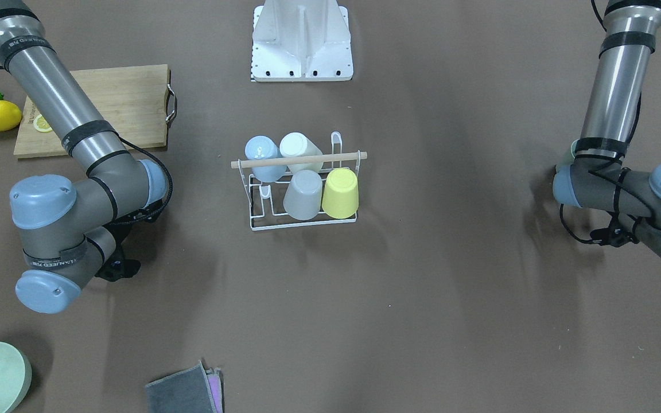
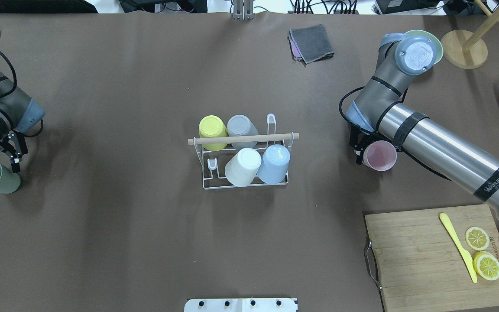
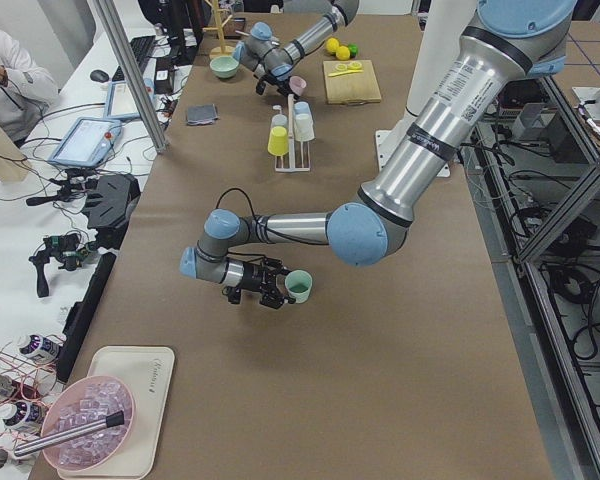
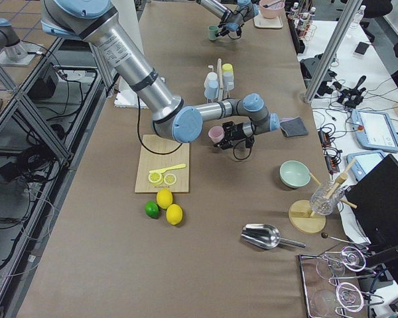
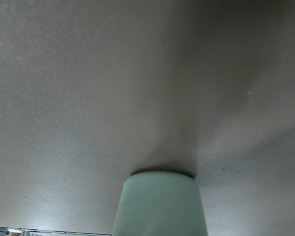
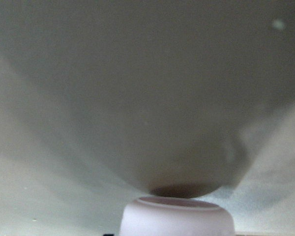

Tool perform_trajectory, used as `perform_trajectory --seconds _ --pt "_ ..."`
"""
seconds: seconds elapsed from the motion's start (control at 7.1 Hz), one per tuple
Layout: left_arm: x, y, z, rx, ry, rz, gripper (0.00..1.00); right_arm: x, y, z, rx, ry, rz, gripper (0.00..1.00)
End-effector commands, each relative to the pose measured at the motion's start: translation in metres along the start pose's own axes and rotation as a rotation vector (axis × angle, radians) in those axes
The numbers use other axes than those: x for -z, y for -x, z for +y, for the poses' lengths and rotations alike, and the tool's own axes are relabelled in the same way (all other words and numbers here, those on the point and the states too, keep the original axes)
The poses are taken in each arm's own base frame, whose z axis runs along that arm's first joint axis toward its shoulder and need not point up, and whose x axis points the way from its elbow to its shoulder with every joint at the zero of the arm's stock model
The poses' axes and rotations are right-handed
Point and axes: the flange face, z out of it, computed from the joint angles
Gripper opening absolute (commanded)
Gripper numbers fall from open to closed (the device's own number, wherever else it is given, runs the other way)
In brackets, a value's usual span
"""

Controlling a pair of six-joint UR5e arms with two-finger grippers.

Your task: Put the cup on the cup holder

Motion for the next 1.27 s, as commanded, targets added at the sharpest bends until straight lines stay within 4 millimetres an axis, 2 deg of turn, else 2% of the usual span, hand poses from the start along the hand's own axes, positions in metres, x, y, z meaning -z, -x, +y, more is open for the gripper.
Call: perform_trajectory --seconds 0.0,0.14,0.28,0.56,0.7,0.99,1.13 --pt "-0.015 0.004 -0.003 -0.002 0.023 -0.006 0.89 0.001 0.006 0.000 -0.010 -0.006 -0.036 0.17" --pt "-0.018 0.004 -0.003 0.001 0.029 -0.008 0.84 0.002 0.006 0.001 -0.019 -0.005 -0.045 0.12" --pt "-0.023 0.005 -0.005 0.002 0.036 -0.011 0.72 0.020 0.006 0.008 -0.037 -0.017 -0.060 0.09" --pt "-0.023 0.003 -0.004 -0.001 0.034 -0.011 0.34 0.053 0.013 0.020 -0.049 -0.045 -0.081 0.08" --pt "-0.022 0.001 -0.004 -0.002 0.029 -0.004 0.25 0.079 0.019 0.031 -0.053 -0.067 -0.090 0.09" --pt "-0.016 -0.008 0.001 -0.029 0.009 -0.006 0.24 0.108 0.020 0.042 -0.042 -0.107 -0.104 0.11" --pt "-0.008 -0.013 0.005 -0.041 -0.008 -0.006 0.29 0.121 0.013 0.045 -0.042 -0.125 -0.107 0.12"
